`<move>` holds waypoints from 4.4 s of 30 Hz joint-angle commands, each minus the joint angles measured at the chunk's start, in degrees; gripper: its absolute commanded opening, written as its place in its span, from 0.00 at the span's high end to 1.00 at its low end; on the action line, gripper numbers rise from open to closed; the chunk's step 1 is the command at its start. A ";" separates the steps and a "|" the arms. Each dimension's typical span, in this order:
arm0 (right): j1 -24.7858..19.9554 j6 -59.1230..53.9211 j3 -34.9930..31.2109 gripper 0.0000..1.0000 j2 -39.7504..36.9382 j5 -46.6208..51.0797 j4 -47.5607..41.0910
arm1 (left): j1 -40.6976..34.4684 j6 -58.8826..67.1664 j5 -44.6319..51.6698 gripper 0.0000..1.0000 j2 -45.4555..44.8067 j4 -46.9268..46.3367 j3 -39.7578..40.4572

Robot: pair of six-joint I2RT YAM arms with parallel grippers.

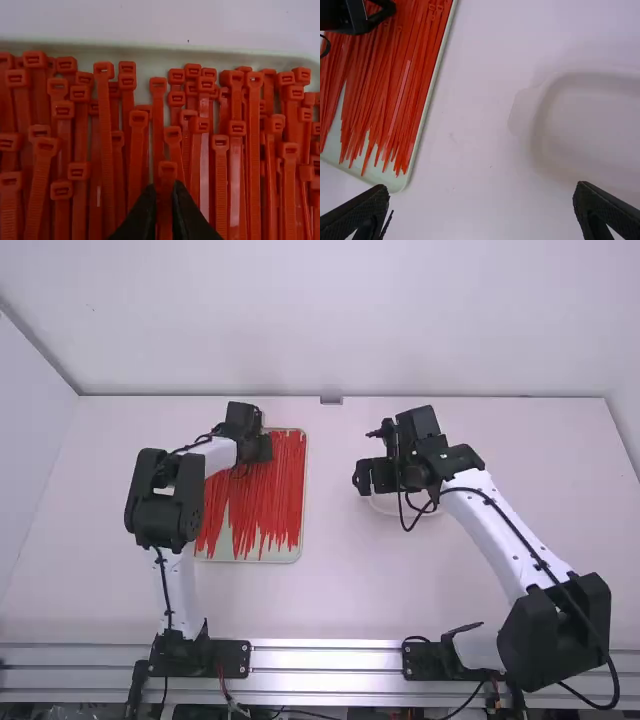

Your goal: Fasten the cable tie

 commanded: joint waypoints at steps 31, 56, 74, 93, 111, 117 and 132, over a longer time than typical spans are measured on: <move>-0.09 0.11 1.77 0.02 0.13 0.22 -0.24 | 0.15 1.42 0.00 0.98 -6.10 -6.88 6.01; -0.09 -1.40 1.90 0.02 0.11 -6.51 6.29 | -0.11 2.03 -3.39 0.98 -45.79 -21.59 -4.04; -0.22 -8.96 1.88 0.02 0.11 -35.95 20.09 | 1.55 -2.97 34.18 0.98 -59.19 5.49 -21.99; -0.66 -1.99 1.88 0.00 0.11 -46.77 50.07 | 1.07 -25.88 49.46 0.98 -46.03 47.23 -18.01; 0.31 2.08 1.88 0.06 0.11 -49.44 61.72 | -4.57 -46.58 50.84 0.98 -33.62 72.91 -8.13; 0.28 2.10 1.88 0.27 0.11 -49.44 61.72 | -5.51 -46.82 49.68 0.98 -33.62 72.74 -5.35; -0.55 4.68 1.88 1.00 0.11 -49.27 61.70 | -6.75 -45.40 46.71 0.98 -33.62 70.77 -5.35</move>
